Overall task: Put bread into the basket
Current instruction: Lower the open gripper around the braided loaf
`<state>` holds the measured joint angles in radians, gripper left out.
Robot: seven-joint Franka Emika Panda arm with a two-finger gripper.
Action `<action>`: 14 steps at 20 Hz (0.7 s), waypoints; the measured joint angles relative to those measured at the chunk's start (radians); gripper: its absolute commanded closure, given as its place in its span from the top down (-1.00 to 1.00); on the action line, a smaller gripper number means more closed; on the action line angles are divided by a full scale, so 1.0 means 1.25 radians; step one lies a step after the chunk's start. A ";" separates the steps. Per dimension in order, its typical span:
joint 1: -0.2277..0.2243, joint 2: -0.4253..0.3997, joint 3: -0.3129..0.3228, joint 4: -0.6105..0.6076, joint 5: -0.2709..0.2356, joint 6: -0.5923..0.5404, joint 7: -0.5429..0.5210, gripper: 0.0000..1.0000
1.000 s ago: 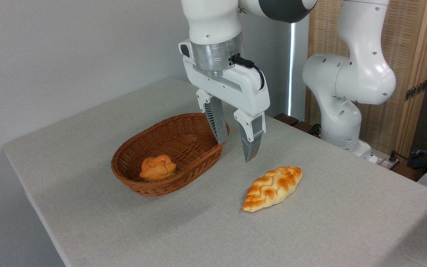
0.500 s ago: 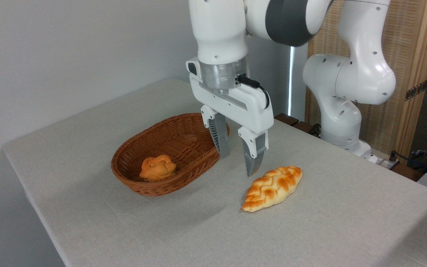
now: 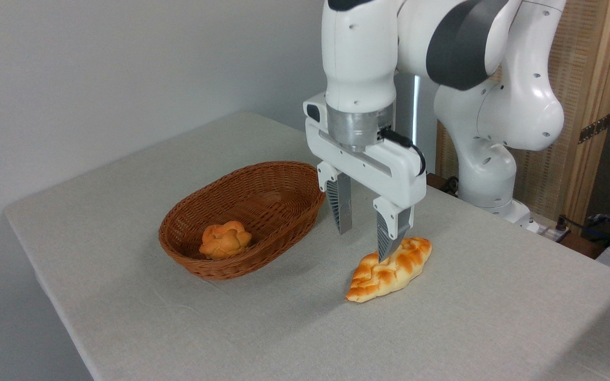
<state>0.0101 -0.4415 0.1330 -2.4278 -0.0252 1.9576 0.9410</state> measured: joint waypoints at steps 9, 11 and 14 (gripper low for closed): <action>-0.002 -0.009 0.001 -0.054 0.044 0.033 0.000 1.00; -0.002 -0.009 0.001 -0.059 0.045 0.039 0.000 1.00; -0.002 -0.009 0.001 -0.081 0.046 0.067 0.000 1.00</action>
<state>0.0077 -0.4522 0.1340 -2.5285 0.0316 2.0419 0.9410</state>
